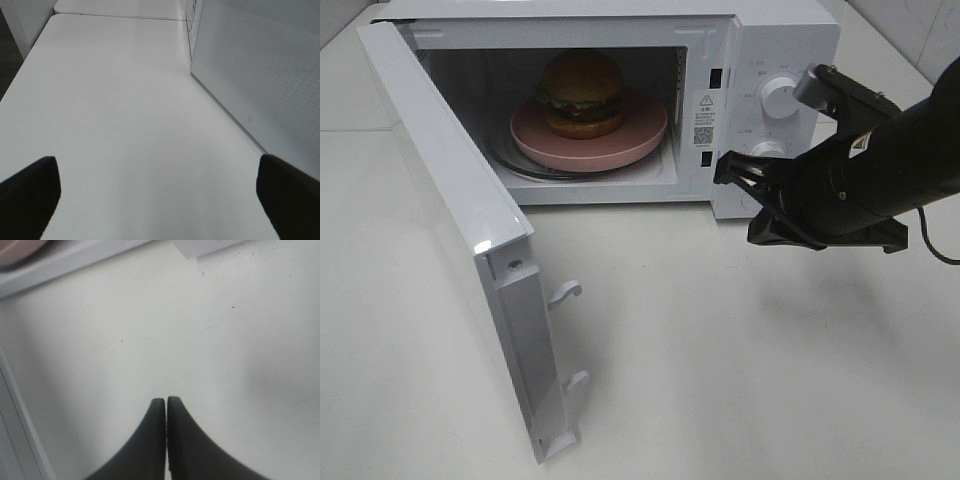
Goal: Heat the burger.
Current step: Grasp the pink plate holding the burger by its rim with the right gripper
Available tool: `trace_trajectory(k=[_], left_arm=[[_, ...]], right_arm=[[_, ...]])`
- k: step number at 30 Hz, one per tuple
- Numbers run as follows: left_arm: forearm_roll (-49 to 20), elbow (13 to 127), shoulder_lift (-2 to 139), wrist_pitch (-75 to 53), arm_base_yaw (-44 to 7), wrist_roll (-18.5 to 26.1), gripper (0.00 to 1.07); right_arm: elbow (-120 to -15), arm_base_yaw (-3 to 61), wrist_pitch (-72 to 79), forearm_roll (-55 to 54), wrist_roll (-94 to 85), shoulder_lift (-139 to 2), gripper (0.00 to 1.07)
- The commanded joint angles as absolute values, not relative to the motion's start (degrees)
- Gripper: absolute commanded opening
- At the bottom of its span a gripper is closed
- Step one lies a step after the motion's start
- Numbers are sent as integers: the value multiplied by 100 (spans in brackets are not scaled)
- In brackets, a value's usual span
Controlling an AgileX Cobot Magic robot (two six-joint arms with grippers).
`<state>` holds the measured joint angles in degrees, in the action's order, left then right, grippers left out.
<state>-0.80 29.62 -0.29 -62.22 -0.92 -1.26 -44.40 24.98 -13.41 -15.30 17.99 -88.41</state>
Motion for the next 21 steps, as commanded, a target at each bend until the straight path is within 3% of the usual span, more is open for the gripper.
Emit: trace_trajectory(k=[1, 10, 21], left_arm=[[-63, 2956, -126, -6125, -86, -143, 100], [-63, 2956, -126, -6125, -86, -143, 100], [-63, 2956, -126, -6125, -86, -143, 100]], right_arm=[[-4664, 2487, -1971, -1473, 963, -8789, 0], [-5053, 2487, -3037, -1054, -1501, -8789, 1], [-5117, 2487, -3083, -487, -3850, -8789, 4]])
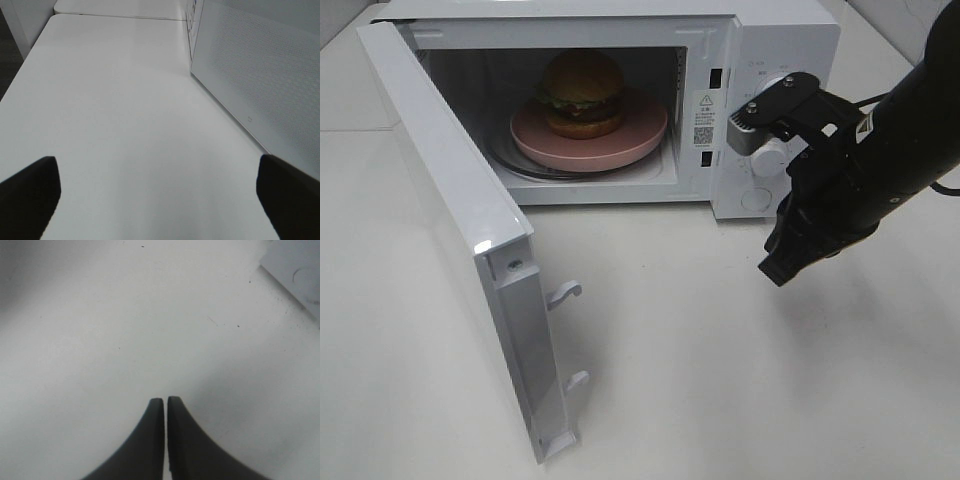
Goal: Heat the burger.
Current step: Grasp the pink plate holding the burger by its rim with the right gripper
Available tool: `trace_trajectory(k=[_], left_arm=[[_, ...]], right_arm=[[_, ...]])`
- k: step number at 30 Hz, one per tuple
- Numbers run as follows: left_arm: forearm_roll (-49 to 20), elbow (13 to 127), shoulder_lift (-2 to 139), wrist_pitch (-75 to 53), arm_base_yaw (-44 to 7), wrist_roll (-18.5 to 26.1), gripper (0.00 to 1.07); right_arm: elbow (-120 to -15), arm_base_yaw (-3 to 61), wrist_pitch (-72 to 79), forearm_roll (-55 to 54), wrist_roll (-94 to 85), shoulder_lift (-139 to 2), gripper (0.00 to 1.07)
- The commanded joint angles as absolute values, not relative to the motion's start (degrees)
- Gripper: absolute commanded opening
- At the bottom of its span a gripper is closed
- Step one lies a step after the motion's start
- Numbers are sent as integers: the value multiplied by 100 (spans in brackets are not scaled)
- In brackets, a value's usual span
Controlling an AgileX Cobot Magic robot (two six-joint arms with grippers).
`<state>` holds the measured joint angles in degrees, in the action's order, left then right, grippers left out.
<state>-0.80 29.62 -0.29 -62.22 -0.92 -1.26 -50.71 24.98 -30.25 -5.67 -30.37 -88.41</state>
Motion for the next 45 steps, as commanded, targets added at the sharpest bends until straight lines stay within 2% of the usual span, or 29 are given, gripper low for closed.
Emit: trace_trajectory(k=[1, 13, 20, 23, 24, 25, 27, 28, 29, 30, 31, 33, 34, 35, 36, 37, 45], left_arm=[[-63, 2956, -126, -6125, -86, -143, 100], [-63, 2956, -126, -6125, -86, -143, 100], [-63, 2956, -126, -6125, -86, -143, 100], [-63, 2956, -126, -6125, -86, -143, 100], [-63, 2956, -126, -6125, -86, -143, 100], [-63, 2956, -126, -6125, -86, -143, 100], [-63, 2956, -126, -6125, -86, -143, 100], [-63, 2956, -126, -6125, -86, -143, 100], [-63, 2956, -126, -6125, -86, -143, 100], [-63, 2956, -126, -6125, -86, -143, 100], [-63, 2956, -126, -6125, -86, -143, 100], [-63, 2956, -126, -6125, -86, -143, 100], [-63, 2956, -126, -6125, -86, -143, 100], [-63, 2956, -126, -6125, -86, -143, 100], [-63, 2956, -126, -6125, -86, -143, 100], [-63, 2956, -126, -6125, -86, -143, 100], [-63, 2956, -126, -6125, -86, -143, 100]], right_arm=[[-5117, 2487, -3083, -487, -3850, -8789, 4], [-5117, 2487, -3146, -453, -7660, -8789, 6], [-5117, 2487, -3128, 0, -8039, -8789, 8], [-5117, 2487, -3128, 212, -8033, -8789, 12], [-5117, 2487, -3128, 206, -8016, -8789, 17], [-5117, 2487, -3128, 206, -8016, -8789, 17], [-5117, 2487, -3094, 143, -7798, -8789, 31], [-5117, 2487, -3094, 143, -7798, -8789, 31], [-5117, 2487, -3083, 143, -7546, -8789, 47], [-5117, 2487, -3083, 143, -7374, -8789, 56], [-5117, 2487, -3083, 143, -7374, -8789, 56], [-5117, 2487, -3019, 166, -6830, -8789, 88], [-5117, 2487, -3019, 166, -6830, -8789, 88], [-5128, 2487, -3014, 183, -6744, -8789, 94], [-5128, 2487, -3014, 183, -6744, -8789, 94], [-5162, 2515, -3019, 201, -6704, -8789, 101], [-5535, 2968, -3077, 922, -6228, -8824, 99]])
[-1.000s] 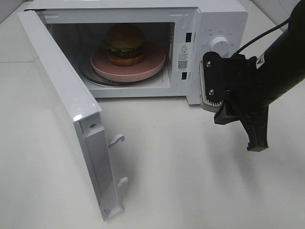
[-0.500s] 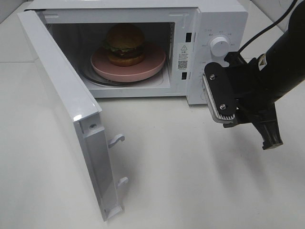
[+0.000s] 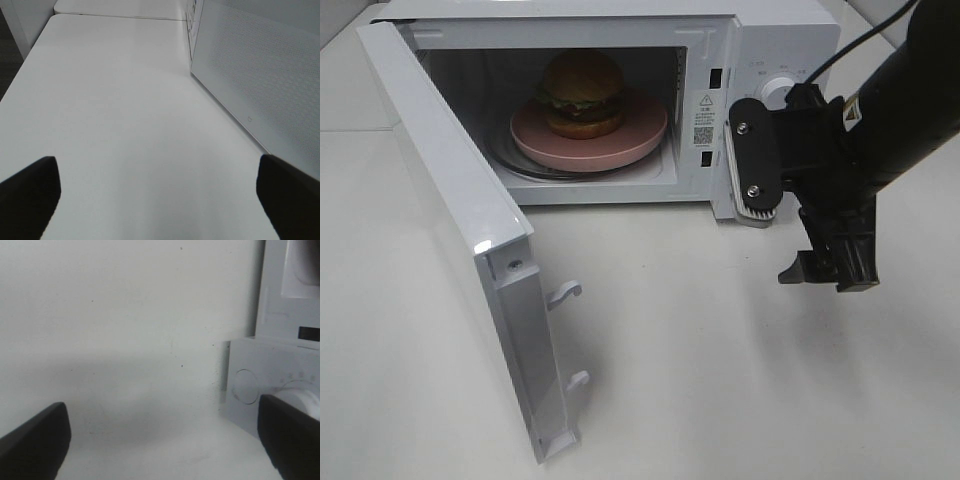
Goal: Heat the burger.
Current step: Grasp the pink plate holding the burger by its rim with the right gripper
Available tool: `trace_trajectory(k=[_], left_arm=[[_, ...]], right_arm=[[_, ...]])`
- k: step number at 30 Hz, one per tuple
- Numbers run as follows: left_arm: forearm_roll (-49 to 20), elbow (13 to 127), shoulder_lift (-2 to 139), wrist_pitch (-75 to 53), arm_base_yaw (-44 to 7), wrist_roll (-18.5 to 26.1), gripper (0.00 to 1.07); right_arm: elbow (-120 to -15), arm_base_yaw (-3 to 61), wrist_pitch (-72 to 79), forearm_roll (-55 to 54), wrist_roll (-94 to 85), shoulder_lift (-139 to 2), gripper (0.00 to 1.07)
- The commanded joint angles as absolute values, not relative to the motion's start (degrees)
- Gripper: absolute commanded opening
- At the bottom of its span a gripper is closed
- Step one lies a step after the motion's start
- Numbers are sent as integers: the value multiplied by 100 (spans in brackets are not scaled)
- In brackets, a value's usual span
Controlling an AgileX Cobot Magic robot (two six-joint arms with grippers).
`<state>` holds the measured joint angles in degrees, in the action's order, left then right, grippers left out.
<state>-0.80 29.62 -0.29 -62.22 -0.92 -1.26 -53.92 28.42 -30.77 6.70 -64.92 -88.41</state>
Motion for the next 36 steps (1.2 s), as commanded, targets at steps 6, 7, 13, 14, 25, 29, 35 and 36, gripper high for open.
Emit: trace_trajectory(k=[6, 7, 13, 14, 25, 29, 35, 36], left_arm=[[-63, 2956, -126, -6125, -86, -138, 100], [-63, 2956, -126, -6125, -86, -138, 100], [-63, 2956, -126, -6125, -86, -138, 100], [-63, 2956, -126, -6125, -86, -138, 100], [-63, 2956, -126, -6125, -86, -138, 100], [-63, 2956, -126, -6125, -86, -138, 100], [-63, 2956, -126, -6125, -86, -138, 100], [-63, 2956, -126, -6125, -86, -138, 100]], right_arm=[[-5947, 3209, -3083, 1209, -6010, -9041, 98], [-6119, 3306, -3083, 1289, -5924, -9190, 97], [-6429, 3466, -3077, 1507, -5775, -9500, 96], [-6578, 3529, -3060, 1536, -5707, -9672, 96], [-7225, 3621, -2332, 1518, -5695, -10393, 93], [-7363, 3621, -2298, 1524, -5695, -10571, 92], [-7678, 3621, -2263, 1524, -5644, -10921, 91], [-7758, 3621, -2189, 1530, -5644, -11024, 91]])
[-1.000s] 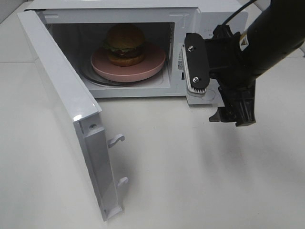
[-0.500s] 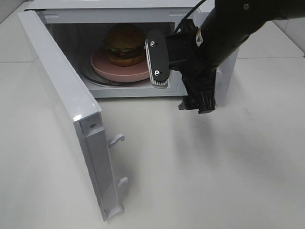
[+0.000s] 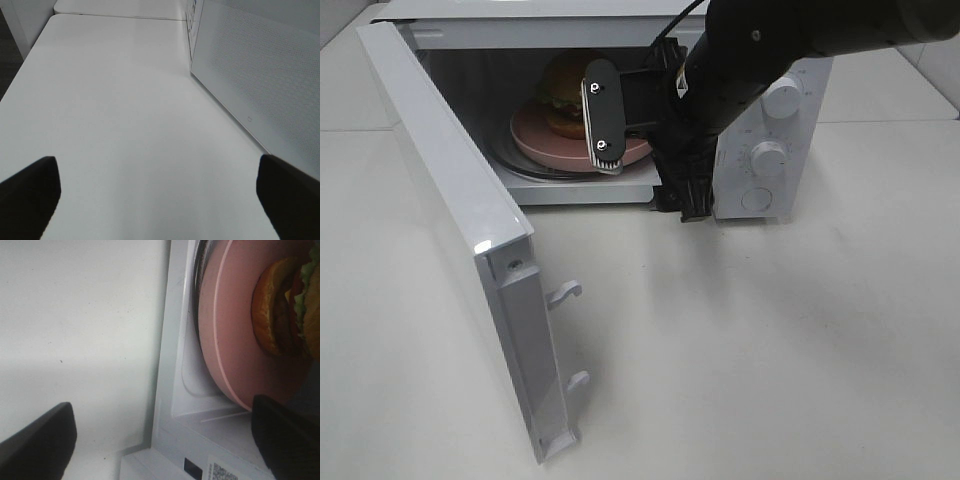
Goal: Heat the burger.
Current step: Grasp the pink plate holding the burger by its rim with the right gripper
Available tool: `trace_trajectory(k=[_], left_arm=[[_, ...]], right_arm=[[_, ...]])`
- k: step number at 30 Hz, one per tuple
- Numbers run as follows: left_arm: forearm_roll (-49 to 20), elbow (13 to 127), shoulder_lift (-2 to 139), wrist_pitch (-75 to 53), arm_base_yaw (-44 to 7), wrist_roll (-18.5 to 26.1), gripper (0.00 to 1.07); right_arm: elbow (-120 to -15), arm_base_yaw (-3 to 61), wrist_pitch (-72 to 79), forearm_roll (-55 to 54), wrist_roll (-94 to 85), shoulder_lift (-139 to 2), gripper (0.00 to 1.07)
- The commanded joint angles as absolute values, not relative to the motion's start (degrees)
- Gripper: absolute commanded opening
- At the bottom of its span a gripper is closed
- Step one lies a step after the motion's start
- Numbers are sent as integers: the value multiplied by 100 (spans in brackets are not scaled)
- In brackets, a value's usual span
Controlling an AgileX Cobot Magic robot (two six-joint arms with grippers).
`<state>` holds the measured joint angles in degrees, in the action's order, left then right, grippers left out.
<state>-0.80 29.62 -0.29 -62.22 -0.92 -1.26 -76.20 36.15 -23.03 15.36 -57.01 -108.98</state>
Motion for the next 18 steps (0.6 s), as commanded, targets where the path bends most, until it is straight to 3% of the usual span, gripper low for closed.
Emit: trace_trajectory(k=[1, 18], left_arm=[[-63, 2956, -126, -6125, -86, -138, 100], [-63, 2956, -126, -6125, -86, -138, 100]], right_arm=[[-7758, 3621, -2189, 1530, -5644, -11024, 91], [-8795, 3592, -2131, 1473, -5609, -12015, 89]])
